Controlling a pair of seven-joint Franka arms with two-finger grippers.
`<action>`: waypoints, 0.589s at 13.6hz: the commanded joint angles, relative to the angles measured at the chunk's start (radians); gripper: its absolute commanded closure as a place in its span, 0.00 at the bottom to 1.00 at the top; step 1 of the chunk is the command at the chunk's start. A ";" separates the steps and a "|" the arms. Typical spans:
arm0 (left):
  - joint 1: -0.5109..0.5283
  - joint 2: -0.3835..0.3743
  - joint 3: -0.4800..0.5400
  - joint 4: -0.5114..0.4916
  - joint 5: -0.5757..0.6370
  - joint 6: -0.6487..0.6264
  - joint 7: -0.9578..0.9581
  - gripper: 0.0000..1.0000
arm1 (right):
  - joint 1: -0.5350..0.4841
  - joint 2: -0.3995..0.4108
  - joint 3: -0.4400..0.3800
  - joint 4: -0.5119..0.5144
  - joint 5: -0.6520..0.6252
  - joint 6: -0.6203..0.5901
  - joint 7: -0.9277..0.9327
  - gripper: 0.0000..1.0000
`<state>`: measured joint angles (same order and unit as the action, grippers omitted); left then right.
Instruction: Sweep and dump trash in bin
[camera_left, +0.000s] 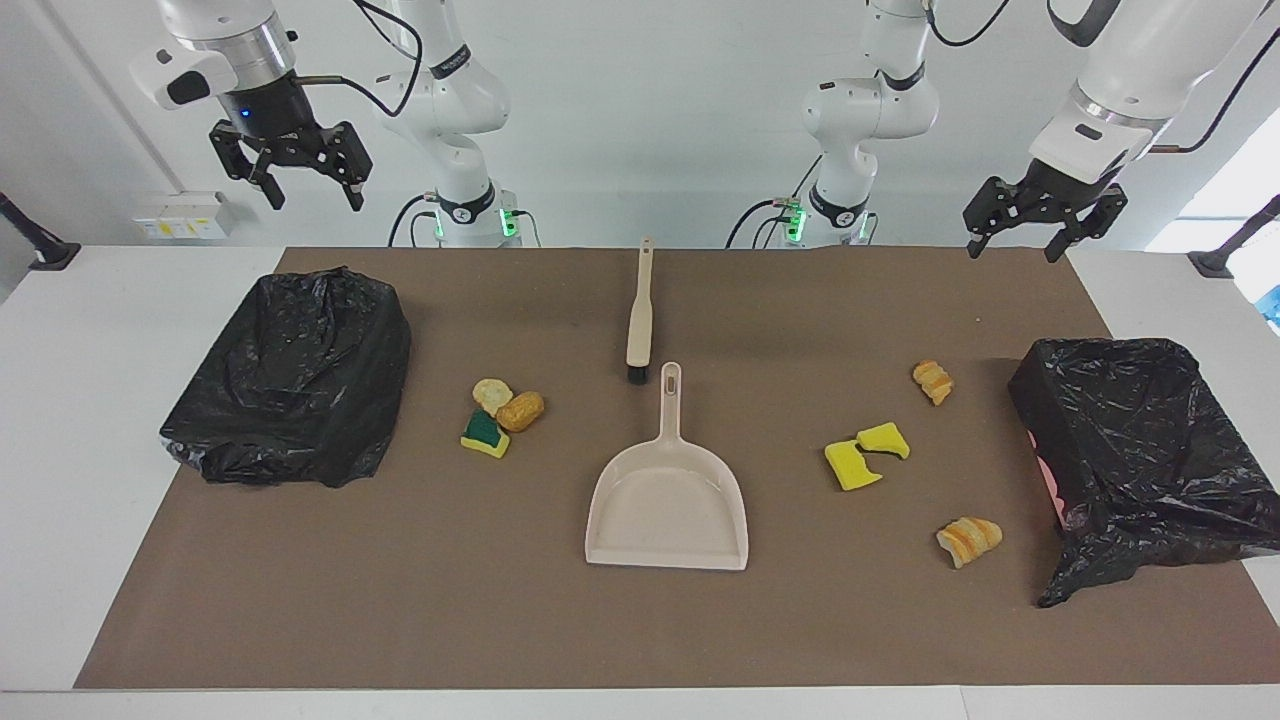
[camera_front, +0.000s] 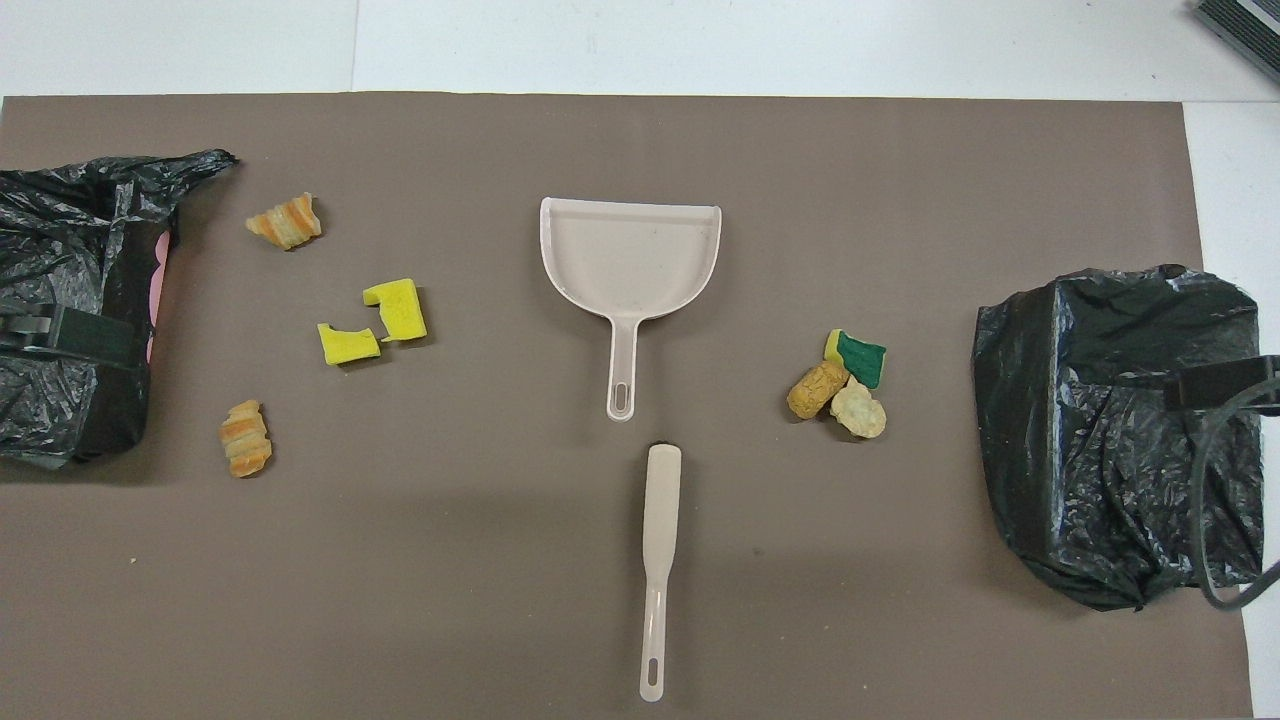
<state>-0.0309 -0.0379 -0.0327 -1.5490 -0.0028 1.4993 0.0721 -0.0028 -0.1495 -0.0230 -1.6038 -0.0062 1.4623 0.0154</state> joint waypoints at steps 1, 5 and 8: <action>0.019 -0.023 -0.004 -0.029 0.001 -0.004 0.008 0.00 | -0.008 -0.007 0.002 0.002 0.020 -0.010 -0.021 0.00; 0.016 -0.020 -0.004 -0.026 0.001 0.004 0.014 0.00 | -0.008 -0.005 0.000 0.002 0.020 -0.010 -0.021 0.00; 0.015 -0.017 -0.007 -0.023 0.001 0.004 0.006 0.00 | -0.008 -0.005 0.002 0.002 0.020 -0.010 -0.021 0.00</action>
<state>-0.0253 -0.0379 -0.0338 -1.5514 -0.0028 1.4989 0.0723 -0.0028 -0.1495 -0.0230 -1.6037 -0.0062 1.4623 0.0154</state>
